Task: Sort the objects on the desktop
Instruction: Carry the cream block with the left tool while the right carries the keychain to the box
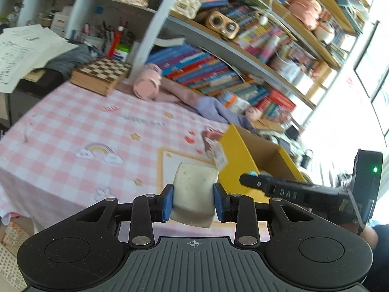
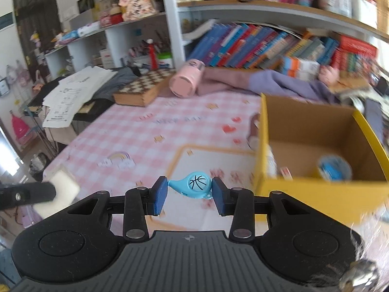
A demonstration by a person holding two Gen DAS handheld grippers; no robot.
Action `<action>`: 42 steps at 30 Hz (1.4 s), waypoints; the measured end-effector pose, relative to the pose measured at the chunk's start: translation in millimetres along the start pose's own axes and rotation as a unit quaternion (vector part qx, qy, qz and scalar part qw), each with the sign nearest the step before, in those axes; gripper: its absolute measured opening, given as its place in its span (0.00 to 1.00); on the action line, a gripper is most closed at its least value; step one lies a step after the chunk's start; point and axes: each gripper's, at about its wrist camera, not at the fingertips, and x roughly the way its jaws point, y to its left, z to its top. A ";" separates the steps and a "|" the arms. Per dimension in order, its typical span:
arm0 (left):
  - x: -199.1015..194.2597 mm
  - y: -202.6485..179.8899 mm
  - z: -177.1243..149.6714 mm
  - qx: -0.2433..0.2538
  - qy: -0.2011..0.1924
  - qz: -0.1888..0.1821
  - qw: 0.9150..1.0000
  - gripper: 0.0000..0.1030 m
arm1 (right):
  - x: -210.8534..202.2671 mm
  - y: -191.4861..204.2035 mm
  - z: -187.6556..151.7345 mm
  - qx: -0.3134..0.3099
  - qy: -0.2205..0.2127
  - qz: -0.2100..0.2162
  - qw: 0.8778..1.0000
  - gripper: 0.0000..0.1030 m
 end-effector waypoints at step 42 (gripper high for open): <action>141.1 -145.8 16.4 0.119 0.102 -0.132 0.979 0.31 | -65.8 -152.3 -43.9 0.145 -0.018 -0.154 0.977 0.36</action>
